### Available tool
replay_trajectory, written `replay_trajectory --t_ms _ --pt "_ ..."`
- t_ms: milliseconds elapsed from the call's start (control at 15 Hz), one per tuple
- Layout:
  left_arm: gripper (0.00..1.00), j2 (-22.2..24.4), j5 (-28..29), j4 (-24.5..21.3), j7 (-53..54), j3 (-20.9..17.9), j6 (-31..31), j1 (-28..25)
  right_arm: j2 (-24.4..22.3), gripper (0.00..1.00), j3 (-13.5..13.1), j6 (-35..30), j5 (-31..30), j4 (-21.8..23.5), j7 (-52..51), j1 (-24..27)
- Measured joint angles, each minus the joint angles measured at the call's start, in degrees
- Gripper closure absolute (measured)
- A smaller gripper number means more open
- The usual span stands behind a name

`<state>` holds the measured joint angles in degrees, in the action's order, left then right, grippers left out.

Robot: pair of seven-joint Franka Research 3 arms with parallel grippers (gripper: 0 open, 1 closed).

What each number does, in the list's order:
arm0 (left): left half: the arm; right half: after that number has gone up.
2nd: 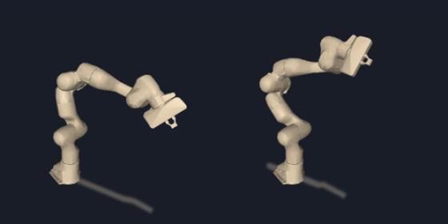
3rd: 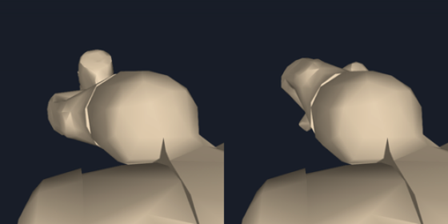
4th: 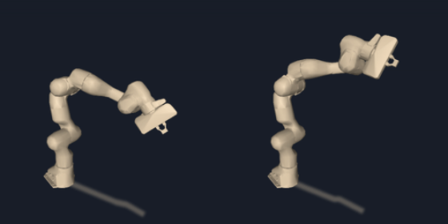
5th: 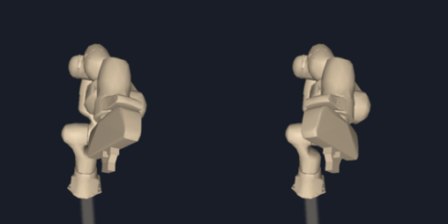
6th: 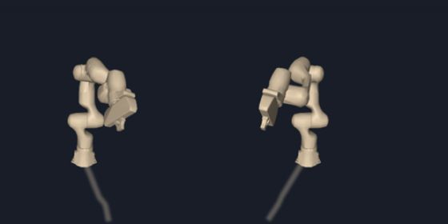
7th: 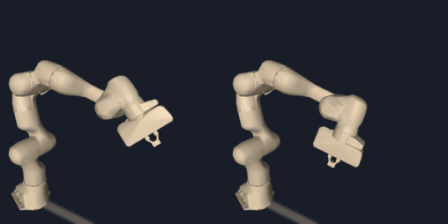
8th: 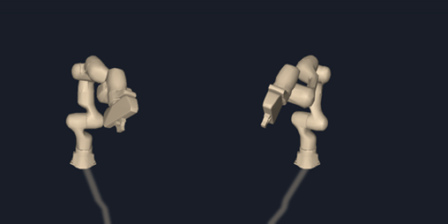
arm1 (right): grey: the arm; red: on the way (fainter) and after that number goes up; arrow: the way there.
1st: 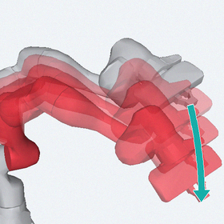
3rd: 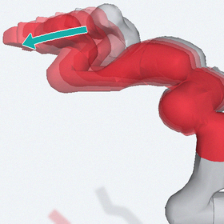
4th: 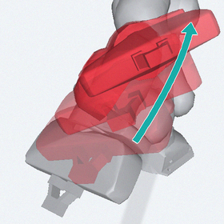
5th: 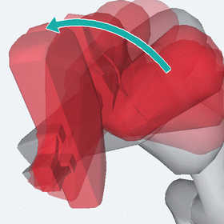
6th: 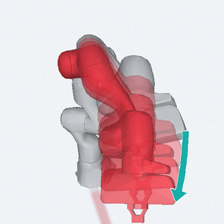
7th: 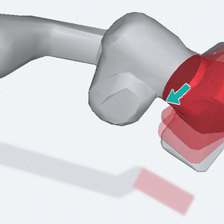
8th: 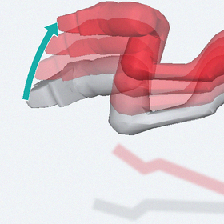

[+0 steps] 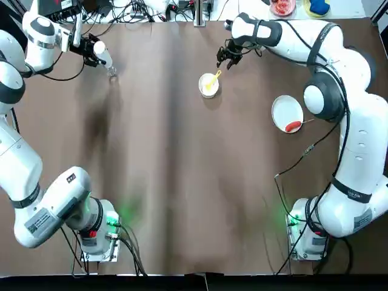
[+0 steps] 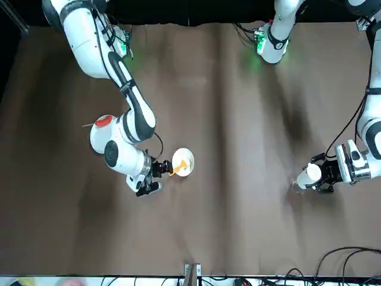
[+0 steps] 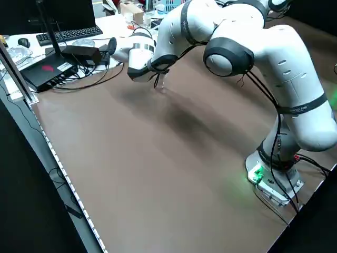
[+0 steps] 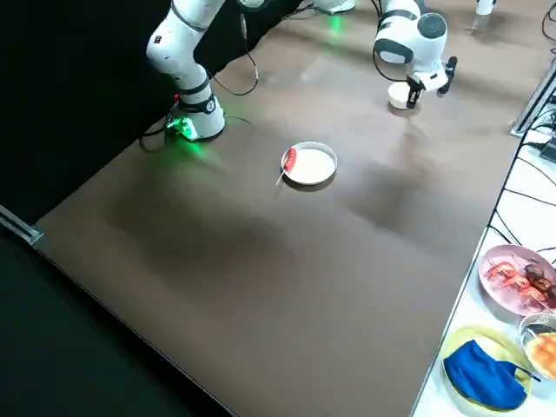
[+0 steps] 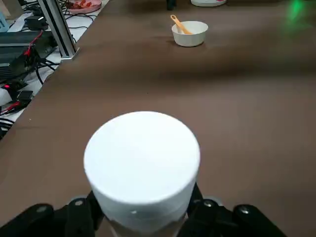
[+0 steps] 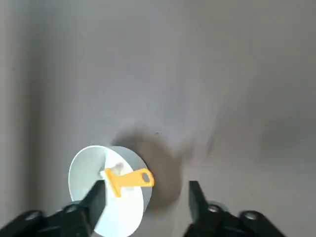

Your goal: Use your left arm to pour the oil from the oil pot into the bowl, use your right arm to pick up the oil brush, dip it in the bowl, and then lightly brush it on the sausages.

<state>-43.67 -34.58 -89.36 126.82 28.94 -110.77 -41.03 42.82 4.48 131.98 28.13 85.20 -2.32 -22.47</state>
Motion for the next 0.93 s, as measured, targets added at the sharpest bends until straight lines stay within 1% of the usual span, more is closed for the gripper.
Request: replay_trajectory --t_ms 67,267,400,467,533,600,667,733,800,867,933 --pt "0.35 0.00 0.02 0.00 0.00 0.00 -0.03 0.09 0.38 0.40 0.00 0.00 0.00 -0.07 0.45 -0.17" --pt "0.35 0.00 0.05 -0.18 0.00 0.00 -0.31 0.35 1.10 0.41 0.00 -0.01 0.01 -0.25 0.83 -0.49" --pt "0.35 0.00 0.05 -0.33 0.00 0.00 -0.50 0.42 1.64 0.47 0.00 -0.02 0.01 -0.25 1.02 -0.76" --pt "0.35 0.00 0.05 -0.38 0.01 0.00 -0.52 0.42 1.89 0.47 0.00 -0.01 0.02 -0.26 1.06 -0.90" --pt "0.30 0.00 0.05 -0.40 0.01 0.00 -0.51 0.42 2.10 0.49 0.00 0.07 0.02 -0.29 1.15 -1.02" --pt "0.22 0.03 0.05 -0.39 0.01 0.01 -0.51 0.42 2.28 0.50 0.00 0.14 0.02 -0.34 1.18 -1.12" --pt "0.19 0.03 0.05 -0.36 0.01 0.02 -0.53 0.41 2.44 0.53 0.00 0.21 0.02 -0.41 1.26 -1.21" --pt "0.19 0.03 0.05 -0.35 0.01 0.02 -0.53 0.39 2.56 0.55 0.00 0.23 0.03 -0.50 1.29 -1.27" --pt "0.12 0.03 0.05 -0.35 0.01 0.02 -0.53 0.39 2.61 0.59 0.01 0.27 0.03 -0.56 1.35 -1.34" --pt "0.04 0.03 0.05 -0.35 0.01 0.03 -0.53 0.39 2.62 0.60 0.03 0.38 0.03 -0.60 1.40 -1.40" --pt "0.00 0.03 0.05 -0.35 0.01 0.03 -0.53 0.39 2.62 0.60 0.08 0.71 0.03 -0.62 1.49 -1.45"
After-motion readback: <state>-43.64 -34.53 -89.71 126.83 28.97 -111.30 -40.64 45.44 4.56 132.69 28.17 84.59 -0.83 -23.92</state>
